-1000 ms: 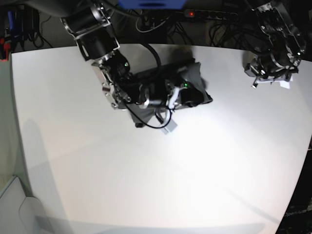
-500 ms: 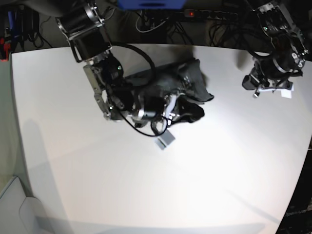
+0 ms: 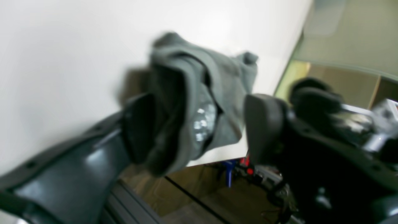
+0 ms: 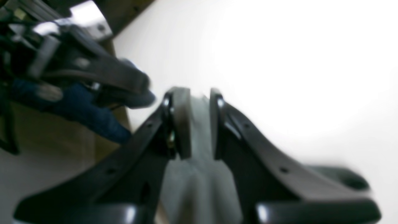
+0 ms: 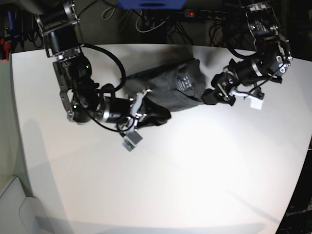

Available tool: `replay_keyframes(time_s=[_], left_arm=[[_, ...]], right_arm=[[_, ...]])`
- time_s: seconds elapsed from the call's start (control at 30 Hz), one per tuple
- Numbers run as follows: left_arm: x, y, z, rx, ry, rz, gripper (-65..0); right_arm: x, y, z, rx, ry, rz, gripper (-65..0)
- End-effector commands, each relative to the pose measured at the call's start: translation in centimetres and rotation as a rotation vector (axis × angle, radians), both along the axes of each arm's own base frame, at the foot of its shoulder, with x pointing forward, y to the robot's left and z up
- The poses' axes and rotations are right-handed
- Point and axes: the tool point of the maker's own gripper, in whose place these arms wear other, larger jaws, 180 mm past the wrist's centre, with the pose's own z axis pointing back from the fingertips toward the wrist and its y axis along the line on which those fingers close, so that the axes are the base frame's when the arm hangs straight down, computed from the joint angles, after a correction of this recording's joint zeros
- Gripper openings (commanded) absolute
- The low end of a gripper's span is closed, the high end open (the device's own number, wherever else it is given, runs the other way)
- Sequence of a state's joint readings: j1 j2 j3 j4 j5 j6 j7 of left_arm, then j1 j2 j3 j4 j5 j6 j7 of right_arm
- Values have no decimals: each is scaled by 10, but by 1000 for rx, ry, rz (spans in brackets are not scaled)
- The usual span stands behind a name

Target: Layout the t-shirt on the table in an organized manner, then fold the t-shirt properly

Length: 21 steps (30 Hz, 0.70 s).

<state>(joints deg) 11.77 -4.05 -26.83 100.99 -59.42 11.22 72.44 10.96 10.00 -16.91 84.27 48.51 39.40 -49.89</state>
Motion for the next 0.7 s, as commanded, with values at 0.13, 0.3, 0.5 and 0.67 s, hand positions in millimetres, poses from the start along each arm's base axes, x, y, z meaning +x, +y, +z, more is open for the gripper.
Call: replay_keyframes(time_s=[0.13, 0.3, 0.5, 0.67], left_arm=[[12, -20, 3, 21, -41, -28, -128], [13, -35, -14, 187, -56, -105, -128], [17, -42, -30, 274, -39, -146, -128], [12, -41, -58, 273, 46, -155, -128]], right_arm=[[19, -36, 12, 29, -18, -112, -463], [21, -70, 6, 8, -10, -199, -395], [23, -96, 13, -31, -44, -239, -394], [29, -127, 12, -63, -31, -315, -394]])
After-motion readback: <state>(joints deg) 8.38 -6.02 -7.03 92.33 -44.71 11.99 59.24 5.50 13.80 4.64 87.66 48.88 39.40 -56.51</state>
